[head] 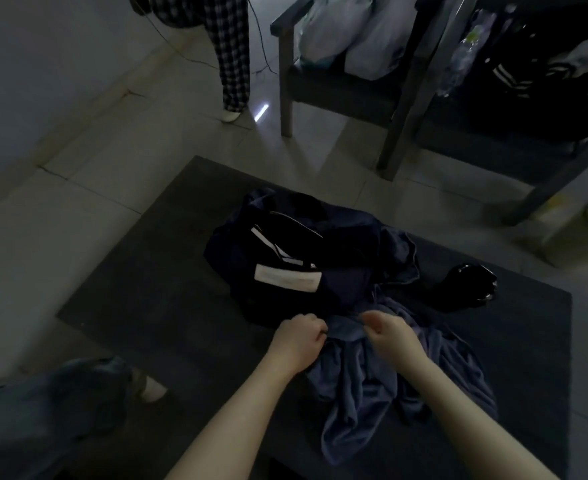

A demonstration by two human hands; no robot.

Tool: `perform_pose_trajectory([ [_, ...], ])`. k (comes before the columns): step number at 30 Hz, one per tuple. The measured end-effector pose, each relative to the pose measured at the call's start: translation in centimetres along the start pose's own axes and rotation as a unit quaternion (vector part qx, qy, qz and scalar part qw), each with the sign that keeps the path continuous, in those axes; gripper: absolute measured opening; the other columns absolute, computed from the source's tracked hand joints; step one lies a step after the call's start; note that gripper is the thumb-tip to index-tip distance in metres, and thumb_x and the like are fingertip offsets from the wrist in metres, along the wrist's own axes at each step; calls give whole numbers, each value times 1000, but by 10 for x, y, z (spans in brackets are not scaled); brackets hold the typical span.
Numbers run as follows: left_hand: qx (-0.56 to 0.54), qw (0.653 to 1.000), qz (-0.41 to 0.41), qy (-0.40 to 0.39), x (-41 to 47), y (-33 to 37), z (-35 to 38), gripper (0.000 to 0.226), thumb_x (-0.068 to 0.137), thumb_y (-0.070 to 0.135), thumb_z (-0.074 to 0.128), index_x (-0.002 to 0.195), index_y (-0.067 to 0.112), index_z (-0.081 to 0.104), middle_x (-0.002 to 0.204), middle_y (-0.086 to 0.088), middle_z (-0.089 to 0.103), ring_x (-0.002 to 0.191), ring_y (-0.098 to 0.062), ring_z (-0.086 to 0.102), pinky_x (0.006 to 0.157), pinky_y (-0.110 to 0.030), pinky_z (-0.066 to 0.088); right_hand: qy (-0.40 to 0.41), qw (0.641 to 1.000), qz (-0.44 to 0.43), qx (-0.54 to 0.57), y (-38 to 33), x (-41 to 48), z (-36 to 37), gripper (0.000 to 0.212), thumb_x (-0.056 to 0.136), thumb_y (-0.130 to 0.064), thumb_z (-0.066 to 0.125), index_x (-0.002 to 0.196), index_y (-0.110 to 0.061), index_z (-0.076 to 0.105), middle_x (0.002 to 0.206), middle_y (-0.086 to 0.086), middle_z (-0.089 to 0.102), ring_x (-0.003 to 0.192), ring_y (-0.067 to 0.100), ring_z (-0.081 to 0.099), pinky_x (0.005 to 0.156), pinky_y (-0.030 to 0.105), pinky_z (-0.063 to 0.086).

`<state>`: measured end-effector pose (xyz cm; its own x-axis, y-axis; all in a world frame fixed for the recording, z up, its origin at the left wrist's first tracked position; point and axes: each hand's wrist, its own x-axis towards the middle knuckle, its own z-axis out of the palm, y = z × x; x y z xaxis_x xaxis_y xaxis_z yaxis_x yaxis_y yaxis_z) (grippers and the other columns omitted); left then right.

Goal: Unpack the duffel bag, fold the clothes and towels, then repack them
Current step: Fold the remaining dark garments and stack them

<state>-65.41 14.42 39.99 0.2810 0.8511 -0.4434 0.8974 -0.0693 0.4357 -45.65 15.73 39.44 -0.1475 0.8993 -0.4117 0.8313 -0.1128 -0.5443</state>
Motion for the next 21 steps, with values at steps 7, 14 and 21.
perform_pose_trajectory([
  [7,-37,994,-64,-78,18,20,121,56,97,38,41,149,25,25,156,5,19,141,-24,25,111,-43,28,-129,985,39,-106,100,-15,46,61,94,-44,45,149,-28,24,157,-2,18,141,27,22,110,43,29],
  [14,79,987,-139,-14,19,45,180,71,90,54,49,144,13,26,151,-5,22,138,-30,23,111,-50,20,2,984,-5,-180,129,-23,77,33,93,-37,52,117,-17,57,141,-2,42,131,22,38,107,40,25],
  [21,51,982,-132,127,16,42,194,15,94,25,49,102,13,52,116,-6,50,115,-30,47,98,-44,36,92,989,-63,-92,150,-27,91,14,76,-8,68,66,-2,60,95,15,64,77,36,59,75,41,41],
])
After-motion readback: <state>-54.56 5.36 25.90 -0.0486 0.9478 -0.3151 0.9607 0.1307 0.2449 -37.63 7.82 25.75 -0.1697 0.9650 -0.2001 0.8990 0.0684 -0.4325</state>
